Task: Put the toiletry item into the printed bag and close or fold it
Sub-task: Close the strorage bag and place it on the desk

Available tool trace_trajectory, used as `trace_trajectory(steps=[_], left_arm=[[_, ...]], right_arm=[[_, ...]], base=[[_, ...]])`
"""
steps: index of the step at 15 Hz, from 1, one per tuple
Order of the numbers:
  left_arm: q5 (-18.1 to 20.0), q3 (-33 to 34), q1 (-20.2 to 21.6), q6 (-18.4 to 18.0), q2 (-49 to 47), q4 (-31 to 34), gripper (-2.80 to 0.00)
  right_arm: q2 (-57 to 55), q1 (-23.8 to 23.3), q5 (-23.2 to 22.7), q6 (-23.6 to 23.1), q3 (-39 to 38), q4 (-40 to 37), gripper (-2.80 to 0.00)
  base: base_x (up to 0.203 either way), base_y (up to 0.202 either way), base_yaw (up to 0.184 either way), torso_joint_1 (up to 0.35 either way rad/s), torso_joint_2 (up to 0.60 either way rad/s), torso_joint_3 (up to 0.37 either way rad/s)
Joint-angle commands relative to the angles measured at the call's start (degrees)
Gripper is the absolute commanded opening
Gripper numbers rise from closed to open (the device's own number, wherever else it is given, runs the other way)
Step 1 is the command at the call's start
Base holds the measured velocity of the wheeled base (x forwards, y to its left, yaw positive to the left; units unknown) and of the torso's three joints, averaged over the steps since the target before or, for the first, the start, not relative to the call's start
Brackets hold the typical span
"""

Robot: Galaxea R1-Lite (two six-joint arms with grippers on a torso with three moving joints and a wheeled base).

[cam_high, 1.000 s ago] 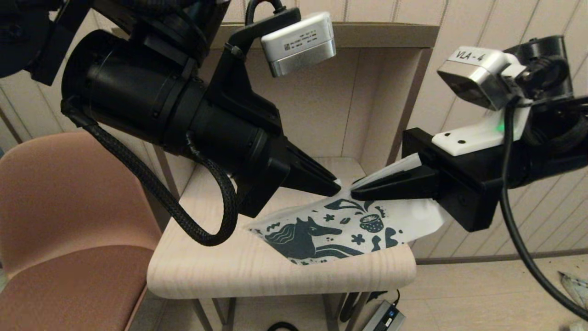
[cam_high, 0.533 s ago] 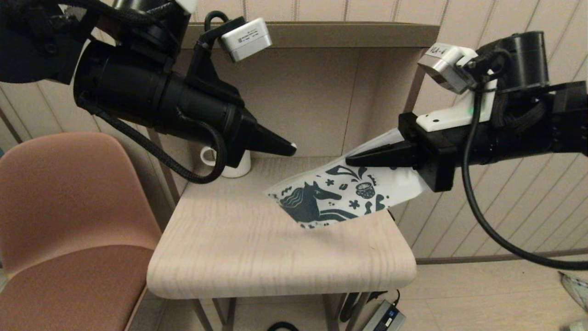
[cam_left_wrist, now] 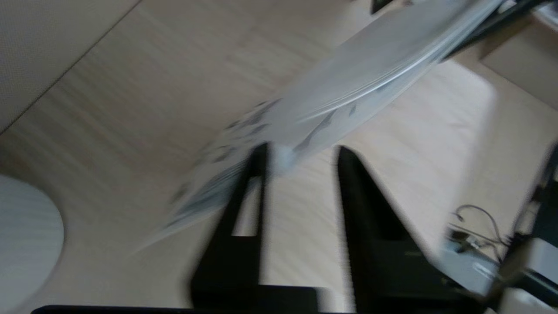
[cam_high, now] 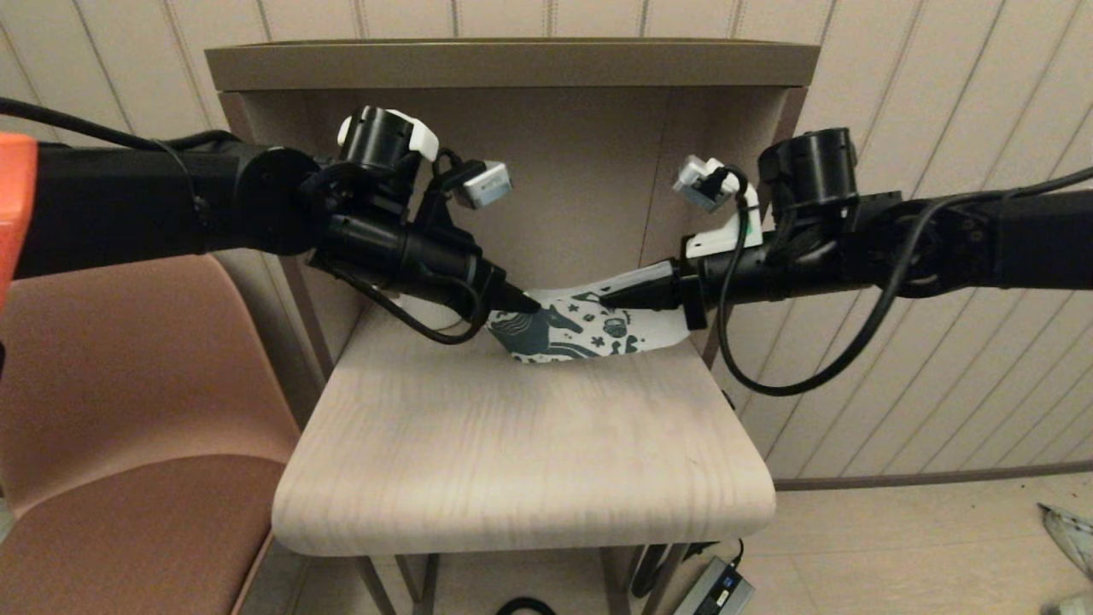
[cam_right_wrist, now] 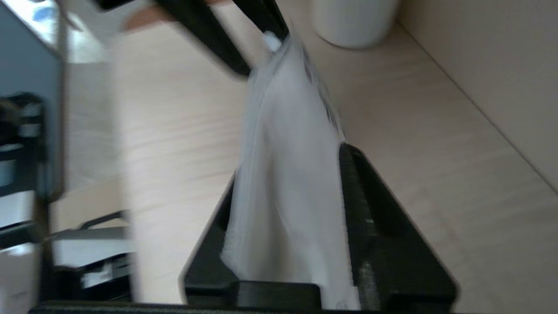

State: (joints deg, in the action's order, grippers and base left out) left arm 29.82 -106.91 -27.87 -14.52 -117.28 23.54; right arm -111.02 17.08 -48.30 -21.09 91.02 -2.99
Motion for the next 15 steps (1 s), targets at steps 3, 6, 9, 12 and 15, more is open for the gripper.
trace_trajectory(steps=[3, 6, 9, 12, 15], left_arm=[[-3.2, -1.5, 0.1, 0.8, -5.3, -2.4, 0.00], [-3.4, -1.5, 0.1, 0.9, -4.6, -2.3, 0.00], [-4.9, 0.4, 0.1, 0.9, -4.0, -2.4, 0.00], [-5.3, 3.0, 0.0, 0.6, -0.8, -4.4, 0.00], [-5.4, 3.2, 0.0, 0.9, 2.3, -4.9, 0.00]], right_arm=[[-3.9, -0.6, 1.7, -0.2, 1.6, 0.3, -2.80], [-4.0, -1.1, 2.3, -0.2, 2.2, 0.3, -2.80], [-4.5, -0.8, 7.0, -0.2, 1.7, 0.4, 0.00], [-4.2, -0.9, 7.4, 0.1, 1.2, 3.9, -2.80], [-3.0, -1.2, 7.2, 0.1, 0.7, 4.0, -2.80]], base=[[0.000, 0.000, 0.000, 0.000, 0.00, 0.000], [0.000, 0.000, 0.000, 0.000, 0.00, 0.000], [0.000, 0.000, 0.000, 0.000, 0.00, 0.000], [0.000, 0.000, 0.000, 0.000, 0.00, 0.000], [0.000, 0.000, 0.000, 0.000, 0.00, 0.000]])
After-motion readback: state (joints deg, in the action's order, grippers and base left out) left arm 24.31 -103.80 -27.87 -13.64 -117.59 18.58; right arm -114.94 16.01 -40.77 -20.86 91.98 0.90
